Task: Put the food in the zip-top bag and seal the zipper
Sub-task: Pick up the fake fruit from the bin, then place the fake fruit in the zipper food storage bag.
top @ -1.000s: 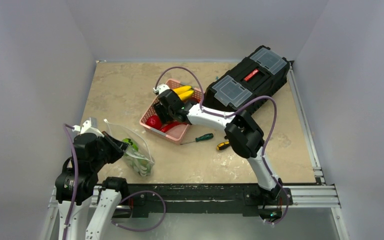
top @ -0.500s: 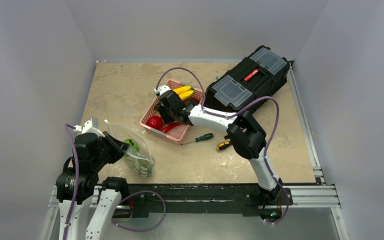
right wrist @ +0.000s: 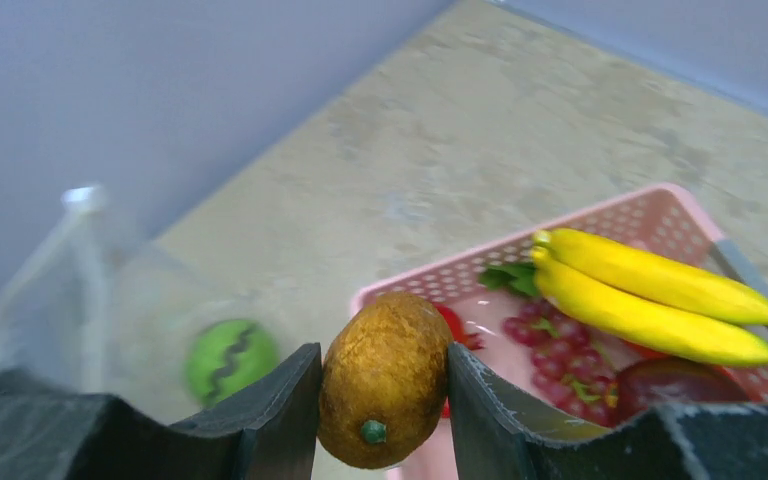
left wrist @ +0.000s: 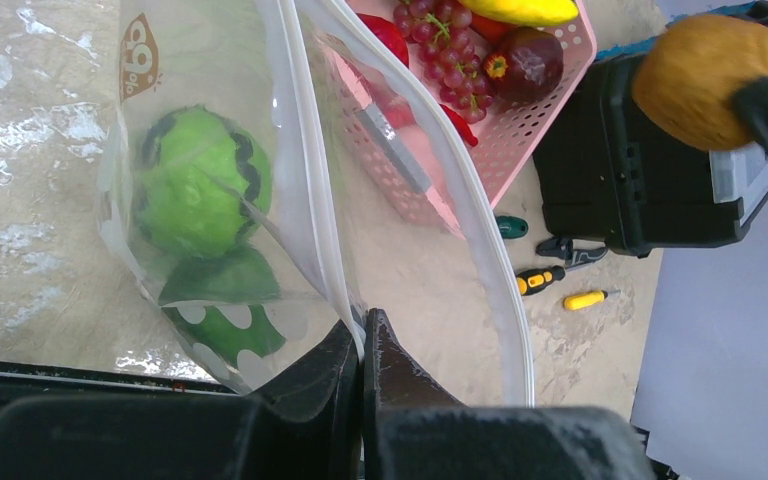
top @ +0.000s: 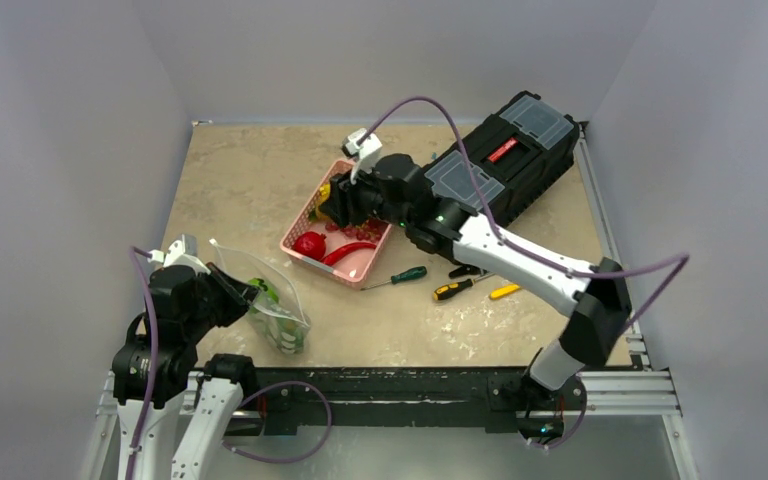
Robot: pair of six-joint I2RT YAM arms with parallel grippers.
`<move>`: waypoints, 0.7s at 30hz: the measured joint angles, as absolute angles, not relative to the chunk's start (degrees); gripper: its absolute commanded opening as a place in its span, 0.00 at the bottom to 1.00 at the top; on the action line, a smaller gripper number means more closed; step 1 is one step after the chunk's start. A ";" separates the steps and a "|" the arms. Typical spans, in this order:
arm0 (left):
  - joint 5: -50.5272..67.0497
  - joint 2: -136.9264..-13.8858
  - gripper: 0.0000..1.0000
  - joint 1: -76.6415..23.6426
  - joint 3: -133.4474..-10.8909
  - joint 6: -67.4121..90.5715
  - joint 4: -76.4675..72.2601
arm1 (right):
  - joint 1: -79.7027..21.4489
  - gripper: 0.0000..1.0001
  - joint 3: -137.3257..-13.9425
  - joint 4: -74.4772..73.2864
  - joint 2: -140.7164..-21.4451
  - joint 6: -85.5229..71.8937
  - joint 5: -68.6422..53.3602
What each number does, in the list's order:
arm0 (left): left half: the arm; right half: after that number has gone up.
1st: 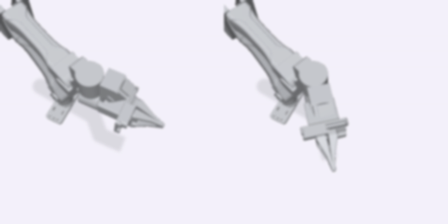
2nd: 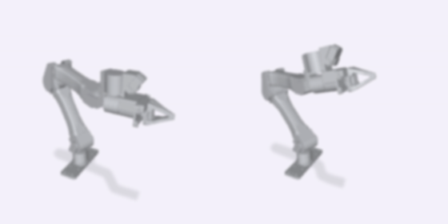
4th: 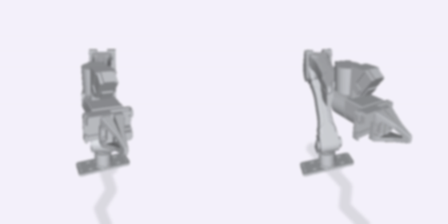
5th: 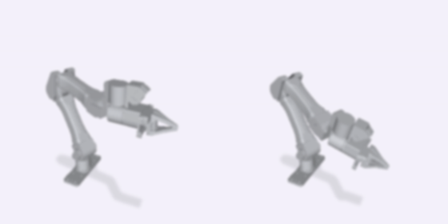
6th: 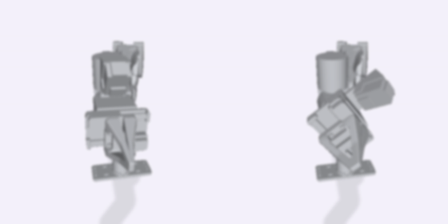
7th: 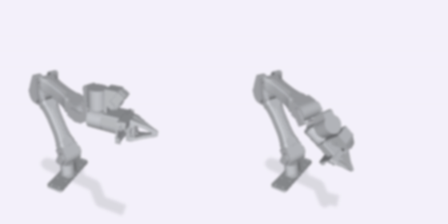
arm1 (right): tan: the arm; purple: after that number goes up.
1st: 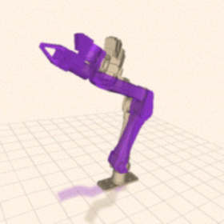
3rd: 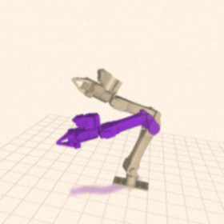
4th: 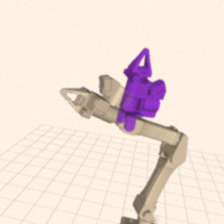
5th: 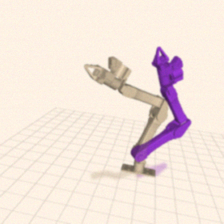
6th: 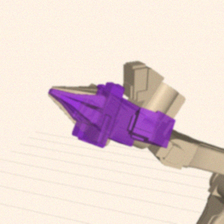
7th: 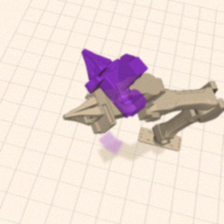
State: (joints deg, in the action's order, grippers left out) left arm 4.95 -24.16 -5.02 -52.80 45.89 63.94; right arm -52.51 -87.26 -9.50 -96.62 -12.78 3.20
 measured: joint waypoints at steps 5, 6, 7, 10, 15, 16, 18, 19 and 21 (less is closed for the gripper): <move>5.15 -24.16 0.00 -5.02 -52.64 45.93 63.92 | -54.06 0.00 -77.19 0.54 -84.95 -15.51 -8.54; 5.17 -24.16 0.00 -5.02 -52.64 45.93 63.92 | -54.87 0.00 -76.51 2.13 -83.79 -15.66 -10.61; 5.19 -24.16 0.00 -5.02 -52.62 45.93 63.92 | -55.92 0.01 -76.40 3.33 -83.05 -15.73 -12.36; 5.30 -24.18 0.00 -5.02 -52.62 45.93 63.90 | -60.05 0.01 -76.51 6.02 -82.28 -15.00 -16.51; 5.34 -24.27 0.00 -5.02 -52.62 46.04 63.92 | -66.08 0.03 -78.26 5.80 -84.23 -12.80 -20.29; 5.34 -24.27 0.00 -5.02 -52.62 46.09 63.92 | -66.78 0.03 -78.67 5.34 -84.93 -12.38 -20.47; 5.34 -24.27 0.00 -5.02 -52.64 46.33 63.92 | -67.53 0.05 -79.33 3.92 -86.28 -11.38 -20.12; 5.34 -24.27 0.00 -5.02 -52.62 46.35 63.92 | -67.79 0.06 -79.66 3.01 -87.02 -10.83 -19.86; 5.34 -24.27 0.00 -5.02 -52.64 46.44 63.92 | -68.58 0.07 -80.68 0.86 -88.64 -9.69 -18.28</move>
State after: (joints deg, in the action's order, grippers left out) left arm 5.34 -24.27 -5.02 -52.64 46.44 63.92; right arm -68.58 -80.68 0.86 -88.64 -9.69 -18.28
